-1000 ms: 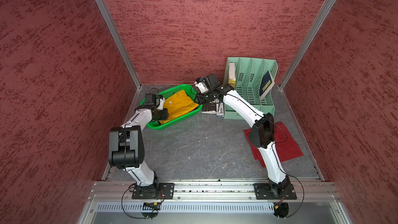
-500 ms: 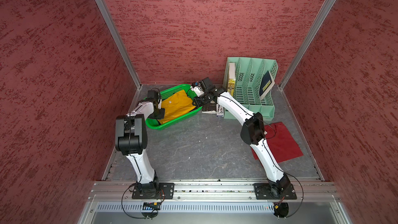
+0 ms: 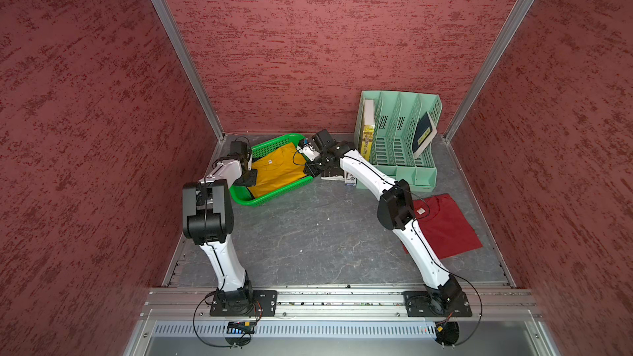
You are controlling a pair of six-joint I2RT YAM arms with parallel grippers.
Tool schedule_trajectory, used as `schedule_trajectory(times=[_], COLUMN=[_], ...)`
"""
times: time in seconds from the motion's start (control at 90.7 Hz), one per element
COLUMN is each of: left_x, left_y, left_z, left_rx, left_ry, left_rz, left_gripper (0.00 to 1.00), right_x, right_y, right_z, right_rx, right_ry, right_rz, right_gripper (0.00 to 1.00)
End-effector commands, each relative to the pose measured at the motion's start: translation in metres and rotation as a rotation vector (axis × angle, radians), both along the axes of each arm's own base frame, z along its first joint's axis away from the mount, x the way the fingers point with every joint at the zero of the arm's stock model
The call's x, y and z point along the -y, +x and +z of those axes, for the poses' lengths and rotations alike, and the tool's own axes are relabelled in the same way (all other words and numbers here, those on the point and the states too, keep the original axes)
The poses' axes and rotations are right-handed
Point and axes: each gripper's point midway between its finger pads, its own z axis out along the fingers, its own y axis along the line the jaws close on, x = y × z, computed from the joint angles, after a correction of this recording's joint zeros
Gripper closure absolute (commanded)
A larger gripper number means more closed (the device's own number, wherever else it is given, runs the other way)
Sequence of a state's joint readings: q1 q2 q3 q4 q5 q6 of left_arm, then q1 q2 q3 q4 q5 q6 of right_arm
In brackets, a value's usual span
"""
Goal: Put the folded t-shirts into the basket
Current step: Adjust the bin at the center of the board.
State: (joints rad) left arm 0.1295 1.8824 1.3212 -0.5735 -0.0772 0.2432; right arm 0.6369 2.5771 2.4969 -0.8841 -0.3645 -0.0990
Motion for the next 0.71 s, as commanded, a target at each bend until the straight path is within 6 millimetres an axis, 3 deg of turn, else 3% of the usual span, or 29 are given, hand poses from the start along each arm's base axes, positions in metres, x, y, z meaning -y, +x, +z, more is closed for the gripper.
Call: schedule_trajectory(times=[0.0, 0.11, 0.231, 0.342, 0.474, 0.694], left_x=[0.054, 0.131, 0.185, 0.232, 0.27, 0.287], left_y=[0.014, 0.011, 0.014, 0.004, -0.017, -0.025], left_z=[0.065, 0.105, 0.118, 0.106, 0.074, 0.023], left_rx=[0.224, 0.342, 0.331, 0.242, 0.094, -0.037], left_ry=[-0.213, -0.355, -0.47, -0.527, -0.547, -0.513], left_rz=[-0.144, -0.422, -0.601, -0.769, -0.887, -0.879], left_gripper=[0.72, 0.7, 0.7, 0.72, 0.73, 0.73], right_x=[0.012, 0.005, 0.003, 0.015, 0.047, 0.112], right_y=[-0.043, -0.063, -0.071, -0.078, -0.082, -0.091], right_z=[-0.011, 0.023, 0.075, 0.13, 0.165, 0.159], right_rx=[-0.14, -0.163, -0.13, -0.065, -0.006, -0.019], right_ry=[-0.038, 0.069, 0.174, 0.252, 0.255, 0.141], right_rz=[0.092, 0.163, 0.153, 0.103, -0.023, -0.289], right_gripper=[0.89, 0.91, 0.86, 0.76, 0.73, 0.74])
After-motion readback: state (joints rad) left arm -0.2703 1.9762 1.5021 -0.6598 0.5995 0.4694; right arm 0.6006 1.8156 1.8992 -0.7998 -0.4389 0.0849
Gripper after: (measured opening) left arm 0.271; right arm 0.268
